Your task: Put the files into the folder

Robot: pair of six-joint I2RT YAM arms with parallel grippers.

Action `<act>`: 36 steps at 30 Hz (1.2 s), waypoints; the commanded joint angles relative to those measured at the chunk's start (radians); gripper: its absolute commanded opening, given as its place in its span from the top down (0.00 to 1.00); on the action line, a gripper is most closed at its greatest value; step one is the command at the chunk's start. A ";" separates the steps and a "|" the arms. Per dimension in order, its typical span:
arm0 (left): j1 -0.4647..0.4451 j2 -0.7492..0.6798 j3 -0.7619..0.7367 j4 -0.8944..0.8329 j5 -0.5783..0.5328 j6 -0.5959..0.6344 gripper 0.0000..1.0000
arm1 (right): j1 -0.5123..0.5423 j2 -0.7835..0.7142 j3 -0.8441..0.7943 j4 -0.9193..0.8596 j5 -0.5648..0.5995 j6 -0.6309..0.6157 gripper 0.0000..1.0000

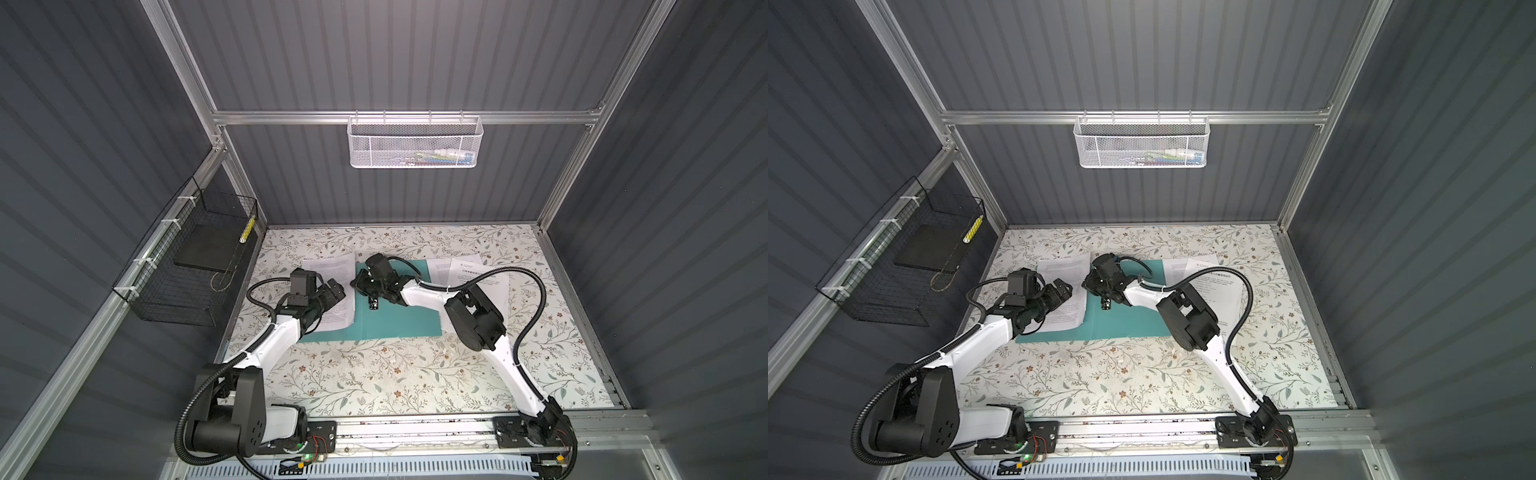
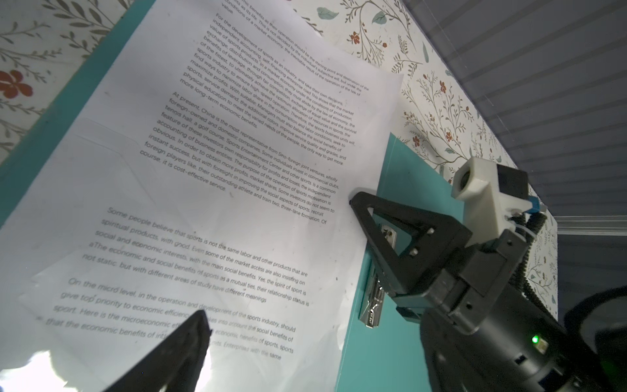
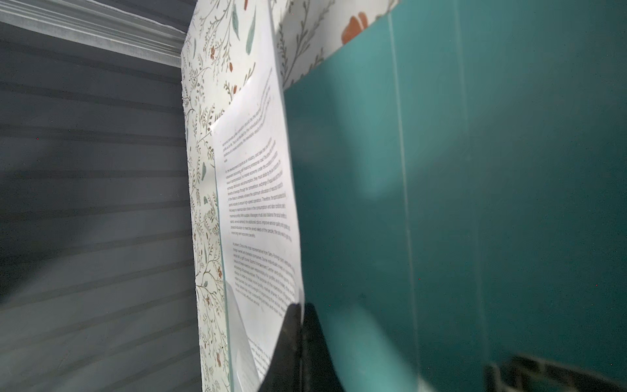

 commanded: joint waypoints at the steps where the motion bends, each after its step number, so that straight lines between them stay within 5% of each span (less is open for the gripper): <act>1: 0.010 -0.014 -0.012 -0.010 -0.011 0.021 0.03 | 0.004 0.027 0.018 -0.020 -0.020 -0.034 1.00; 24: 0.010 0.018 -0.016 0.004 -0.010 -0.003 0.03 | 0.026 0.015 -0.038 -0.034 -0.029 0.056 1.00; 36: 0.010 0.030 -0.022 0.007 -0.010 -0.001 0.03 | 0.066 0.011 0.028 -0.210 0.058 0.084 1.00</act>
